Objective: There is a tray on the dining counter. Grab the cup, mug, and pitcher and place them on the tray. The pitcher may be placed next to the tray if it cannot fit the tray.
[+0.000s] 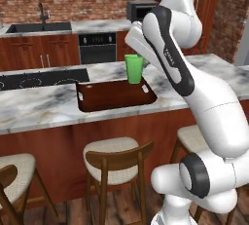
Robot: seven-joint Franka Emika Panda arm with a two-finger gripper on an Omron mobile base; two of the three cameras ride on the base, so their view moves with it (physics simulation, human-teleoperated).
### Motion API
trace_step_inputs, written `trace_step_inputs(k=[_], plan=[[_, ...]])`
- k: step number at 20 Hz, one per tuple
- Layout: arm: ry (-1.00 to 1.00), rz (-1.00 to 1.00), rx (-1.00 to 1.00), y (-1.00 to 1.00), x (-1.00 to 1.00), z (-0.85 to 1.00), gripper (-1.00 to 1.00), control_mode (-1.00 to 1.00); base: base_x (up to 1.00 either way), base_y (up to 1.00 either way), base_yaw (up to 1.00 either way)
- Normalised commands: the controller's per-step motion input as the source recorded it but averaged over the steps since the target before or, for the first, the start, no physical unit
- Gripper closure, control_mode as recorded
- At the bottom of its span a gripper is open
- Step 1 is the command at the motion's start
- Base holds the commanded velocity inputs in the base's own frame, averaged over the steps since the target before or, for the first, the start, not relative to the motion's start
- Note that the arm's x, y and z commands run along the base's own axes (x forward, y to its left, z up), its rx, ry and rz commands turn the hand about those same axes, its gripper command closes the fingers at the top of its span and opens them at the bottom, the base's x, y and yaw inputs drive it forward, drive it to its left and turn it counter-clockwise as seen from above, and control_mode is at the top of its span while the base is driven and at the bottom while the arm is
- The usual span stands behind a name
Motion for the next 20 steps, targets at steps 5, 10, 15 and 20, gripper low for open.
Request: trace_step_inputs(k=[5,10,15,20], plan=[[0.1,0.0,0.0,0.48,0.7,-0.27,1.0,-1.0,0.0,0.0,0.0],[0.01,0.0,0.01,0.21,0.69,-0.32,1.0,-1.0,0.0,0.0,0.0],[-0.05,0.0,0.0,0.09,0.62,-0.29,1.0,-1.0,0.0,0.0,0.0],[-0.13,0.0,0.0,0.17,0.58,-0.41,1.0,-1.0,0.0,0.0,0.0]])
